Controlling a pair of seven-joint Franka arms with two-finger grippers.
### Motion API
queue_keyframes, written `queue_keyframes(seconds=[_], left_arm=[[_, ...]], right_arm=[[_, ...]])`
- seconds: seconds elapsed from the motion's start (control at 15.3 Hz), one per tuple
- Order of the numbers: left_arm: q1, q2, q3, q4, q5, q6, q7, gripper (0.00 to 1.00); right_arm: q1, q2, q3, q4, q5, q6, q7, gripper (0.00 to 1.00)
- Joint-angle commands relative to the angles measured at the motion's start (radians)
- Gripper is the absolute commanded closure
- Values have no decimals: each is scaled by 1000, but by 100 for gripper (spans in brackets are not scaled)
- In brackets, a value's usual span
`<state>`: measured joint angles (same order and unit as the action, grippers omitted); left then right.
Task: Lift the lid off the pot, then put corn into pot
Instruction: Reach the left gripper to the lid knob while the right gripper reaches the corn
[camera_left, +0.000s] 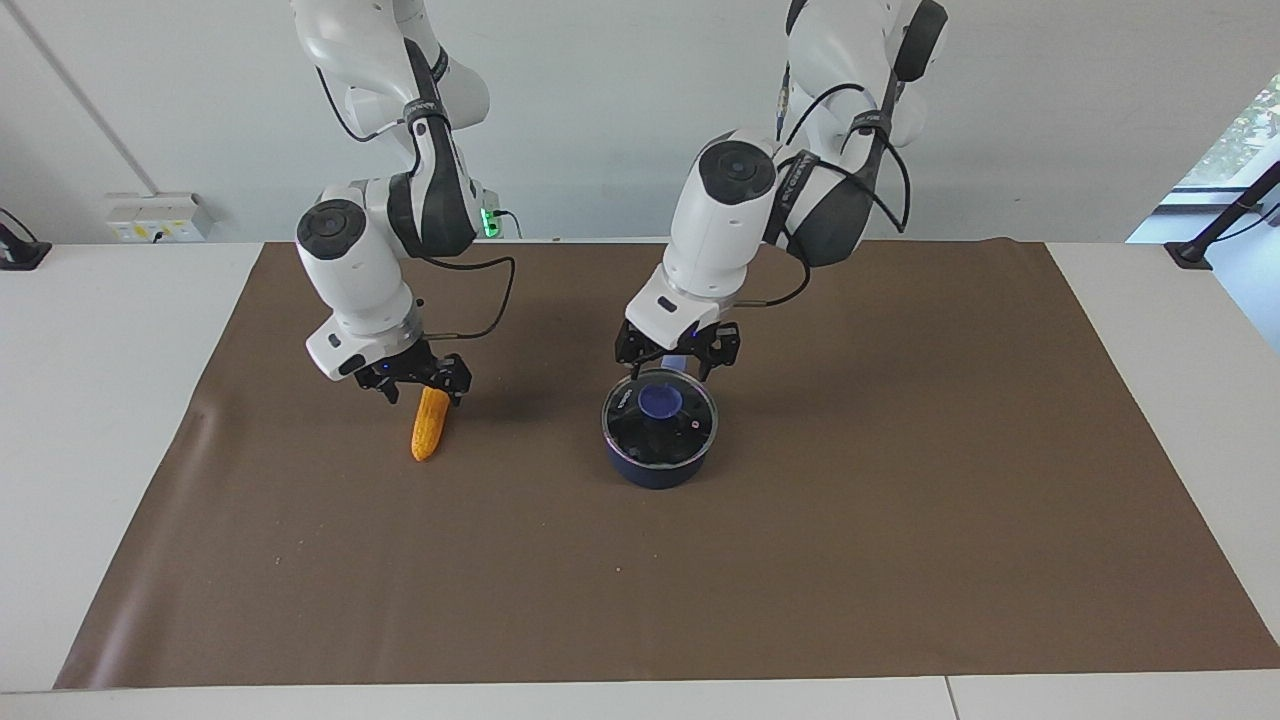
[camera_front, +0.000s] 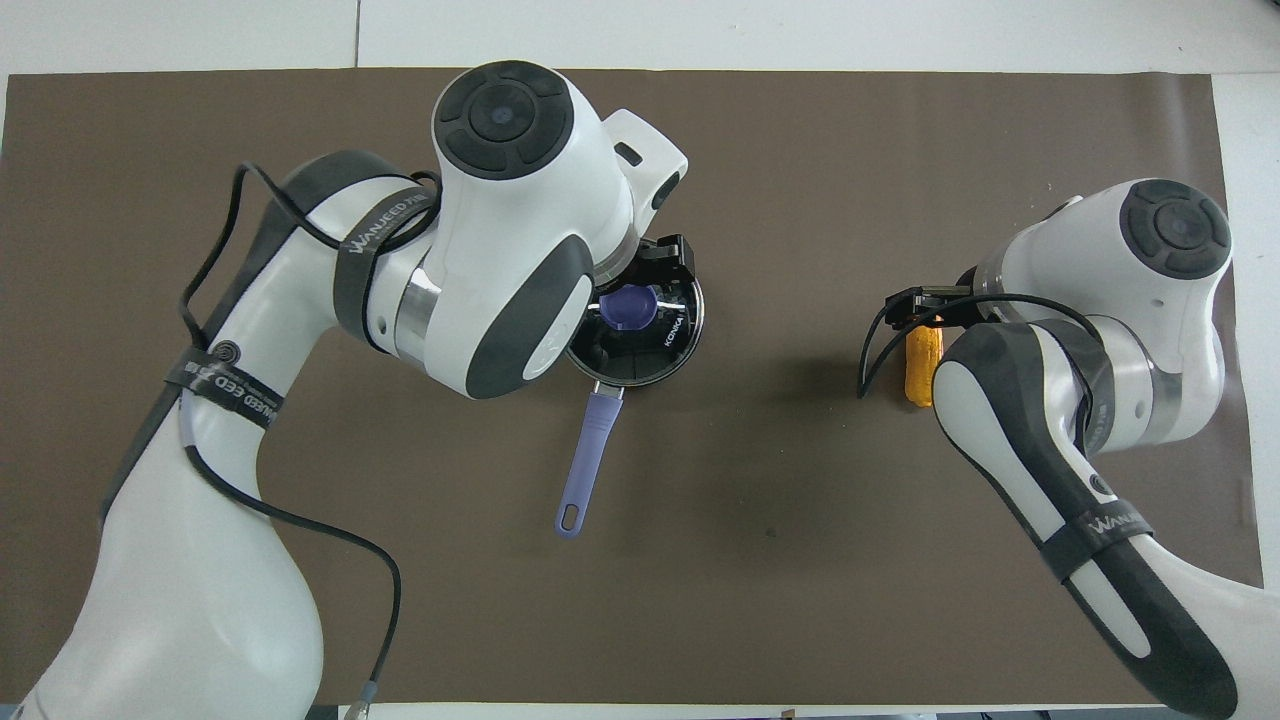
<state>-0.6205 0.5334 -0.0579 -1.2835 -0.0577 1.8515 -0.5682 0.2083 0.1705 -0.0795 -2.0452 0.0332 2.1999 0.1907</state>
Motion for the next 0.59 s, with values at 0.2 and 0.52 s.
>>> queue_keyframes(seconds=[0.2,0.52], left_arm=[[-35,42,15,29,78,-2,5,0],[-31,40,15,6,108,11,27,0]], right_arm=[[-16,43,3,-46,14,44,-8,0],[-29,44,1,-104,16,96,-7,2]])
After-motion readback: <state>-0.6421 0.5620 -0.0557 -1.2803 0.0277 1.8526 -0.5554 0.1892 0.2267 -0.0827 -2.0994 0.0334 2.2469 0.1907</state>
